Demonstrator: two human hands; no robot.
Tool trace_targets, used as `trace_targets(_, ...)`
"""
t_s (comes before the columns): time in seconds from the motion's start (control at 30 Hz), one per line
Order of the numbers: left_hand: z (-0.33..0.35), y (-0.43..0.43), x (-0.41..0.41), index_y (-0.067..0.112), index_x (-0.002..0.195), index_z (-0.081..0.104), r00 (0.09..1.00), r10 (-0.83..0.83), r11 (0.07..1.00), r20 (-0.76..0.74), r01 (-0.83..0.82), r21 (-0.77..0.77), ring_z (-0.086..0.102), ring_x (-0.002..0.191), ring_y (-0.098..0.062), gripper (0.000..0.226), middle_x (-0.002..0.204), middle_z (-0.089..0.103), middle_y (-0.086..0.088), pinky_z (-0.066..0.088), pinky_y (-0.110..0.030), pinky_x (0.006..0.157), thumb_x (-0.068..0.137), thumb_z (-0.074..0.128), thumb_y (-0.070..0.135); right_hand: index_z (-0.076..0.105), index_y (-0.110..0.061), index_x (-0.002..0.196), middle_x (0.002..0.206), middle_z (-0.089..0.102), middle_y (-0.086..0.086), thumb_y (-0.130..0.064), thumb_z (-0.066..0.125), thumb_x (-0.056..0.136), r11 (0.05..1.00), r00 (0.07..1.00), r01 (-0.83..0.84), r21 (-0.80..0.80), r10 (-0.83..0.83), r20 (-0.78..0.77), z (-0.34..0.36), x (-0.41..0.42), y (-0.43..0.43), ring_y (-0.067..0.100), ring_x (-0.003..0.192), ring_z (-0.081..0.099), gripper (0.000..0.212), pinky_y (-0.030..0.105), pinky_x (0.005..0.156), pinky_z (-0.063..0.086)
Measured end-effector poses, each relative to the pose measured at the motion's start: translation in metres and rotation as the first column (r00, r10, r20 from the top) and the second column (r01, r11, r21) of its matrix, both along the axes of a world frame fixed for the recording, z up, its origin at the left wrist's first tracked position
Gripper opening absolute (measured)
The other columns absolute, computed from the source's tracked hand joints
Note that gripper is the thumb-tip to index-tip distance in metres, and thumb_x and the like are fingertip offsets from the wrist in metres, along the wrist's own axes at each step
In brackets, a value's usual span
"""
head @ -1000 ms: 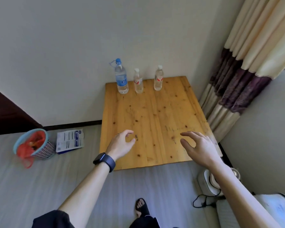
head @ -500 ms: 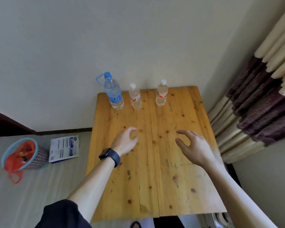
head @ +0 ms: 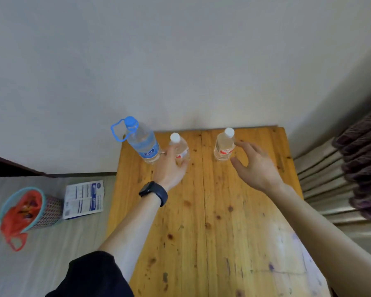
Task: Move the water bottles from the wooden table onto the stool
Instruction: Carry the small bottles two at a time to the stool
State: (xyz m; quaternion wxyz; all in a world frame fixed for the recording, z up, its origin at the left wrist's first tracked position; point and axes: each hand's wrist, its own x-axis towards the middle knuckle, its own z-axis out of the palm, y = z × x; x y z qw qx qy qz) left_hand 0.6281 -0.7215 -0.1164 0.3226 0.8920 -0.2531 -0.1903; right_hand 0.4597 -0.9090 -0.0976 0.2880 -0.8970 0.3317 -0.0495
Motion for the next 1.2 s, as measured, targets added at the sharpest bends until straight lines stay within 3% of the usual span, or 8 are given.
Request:
trace_targets(0.17, -0.010, -0.037, 0.039, 0.028, 0.153, 0.028, 0.994, 0.068, 0.998, 0.085, -0.067, -0.016, 0.033, 0.140, -0.027, 0.070, 0.157, 0.025, -0.009, 0.039, -0.040, 0.105, 0.092, 0.062, 0.024, 0.022, -0.036, 0.156, 0.165, 0.015, 0.007, -0.045, 0.054, 0.096, 0.999, 0.999, 0.030, -0.033, -0.031, -0.031, -0.011, 0.061, -0.025, 0.037, 0.146, 0.026, 0.068, 0.049, 0.115, 0.031)
trace_targets(0.3, -0.030, -0.047, 0.060, 0.034, 0.153, 0.022, 0.998, -0.017, 0.994, 0.065, 0.010, 0.108, 0.038, 0.137, -0.033, 0.077, 0.158, 0.023, -0.013, 0.045, -0.045, 0.103, 0.089, 0.064, 0.027, 0.004, -0.044, 0.156, 0.167, 0.001, 0.002, -0.055, 0.050, 0.096, 0.998, 0.990, 0.065, -0.017, -0.067, -0.127, -0.031, 0.087, -0.035, 0.043, 0.144, 0.028, 0.076, 0.052, 0.111, 0.035)
trace_targets(0.4, -0.042, -0.049, 0.069, 0.036, 0.142, 0.031, 0.999, -0.036, 0.987, -0.020, 0.039, 0.158, 0.058, 0.100, -0.031, 0.058, 0.131, 0.049, -0.016, 0.055, -0.044, 0.083, 0.092, 0.060, 0.032, 0.013, -0.038, 0.154, 0.161, 0.025, 0.008, -0.051, 0.053, 0.096, 0.993, 0.987, 0.091, 0.077, -0.080, -0.138, -0.055, 0.091, -0.039, 0.040, 0.131, 0.047, 0.071, 0.045, 0.094, 0.047)
trace_targets(0.53, -0.046, -0.046, 0.073, 0.027, 0.123, 0.041, 0.997, -0.070, 0.989, 0.036, 0.065, 0.136, 0.055, 0.071, -0.021, 0.027, 0.106, 0.053, -0.010, 0.053, -0.037, 0.065, 0.099, 0.052, 0.031, 0.028, -0.025, 0.143, 0.133, 0.056, 0.016, -0.038, 0.054, 0.099, 0.983, 0.992, 0.119, 0.138, -0.112, -0.062, -0.066, 0.093, -0.036, 0.039, 0.106, 0.059, 0.053, 0.034, 0.070, 0.042)
trace_targets(0.77, -0.040, -0.031, 0.069, 0.036, 0.104, 0.044, 0.992, -0.112, 0.992, -0.052, 0.115, 0.055, 0.062, 0.078, -0.020, 0.019, 0.098, 0.063, -0.003, 0.051, -0.033, 0.059, 0.094, 0.061, 0.037, 0.034, -0.018, 0.136, 0.115, 0.061, 0.020, -0.036, 0.053, 0.100, 0.980, 0.988, 0.140, 0.143, -0.128, -0.091, -0.055, 0.086, -0.037, 0.033, 0.083, 0.057, 0.044, 0.035, 0.063, 0.043)
trace_targets(0.93, -0.022, 0.002, 0.029, 0.032, 0.091, 0.061, 0.996, 0.074, 0.997, -0.039, -0.074, 0.000, 0.061, 0.072, -0.002, 0.021, 0.078, 0.067, 0.013, 0.051, -0.028, 0.059, 0.081, 0.076, 0.042, 0.037, -0.023, 0.129, 0.095, 0.064, 0.011, -0.045, 0.050, 0.100, 0.972, 0.983, 0.160, 0.170, -0.141, -0.120, -0.049, 0.035, -0.006, 0.030, 0.076, 0.061, 0.038, 0.041, 0.063, 0.052)
trace_targets(1.13, -0.028, 0.035, -0.037, 0.033, 0.089, 0.061, 0.971, 0.235, 0.958, 0.048, -0.239, 0.158, 0.063, 0.062, -0.013, 0.030, 0.063, 0.063, 0.014, 0.051, -0.029, 0.051, 0.079, 0.071, 0.060, 0.042, -0.032, 0.116, 0.081, 0.062, -0.005, -0.043, 0.060, 0.096, 0.951, 0.976, 0.194, 0.242, -0.162, -0.146, -0.049, -0.031, 0.052, 0.008, 0.062, 0.057, 0.029, 0.022, 0.053, 0.040)
trace_targets(1.2, -0.033, 0.040, -0.057, 0.032, 0.089, 0.062, 0.972, 0.225, 0.954, 0.072, -0.235, 0.189, 0.063, 0.061, -0.016, 0.031, 0.056, 0.058, 0.015, 0.050, -0.030, 0.050, 0.081, 0.070, 0.061, 0.046, -0.037, 0.110, 0.087, 0.064, -0.006, -0.045, 0.066, 0.091, 0.941, 0.974, 0.219, 0.256, -0.195, -0.114, -0.051, -0.046, 0.071, 0.017, 0.075, 0.059, 0.029, 0.030, 0.059, 0.044)
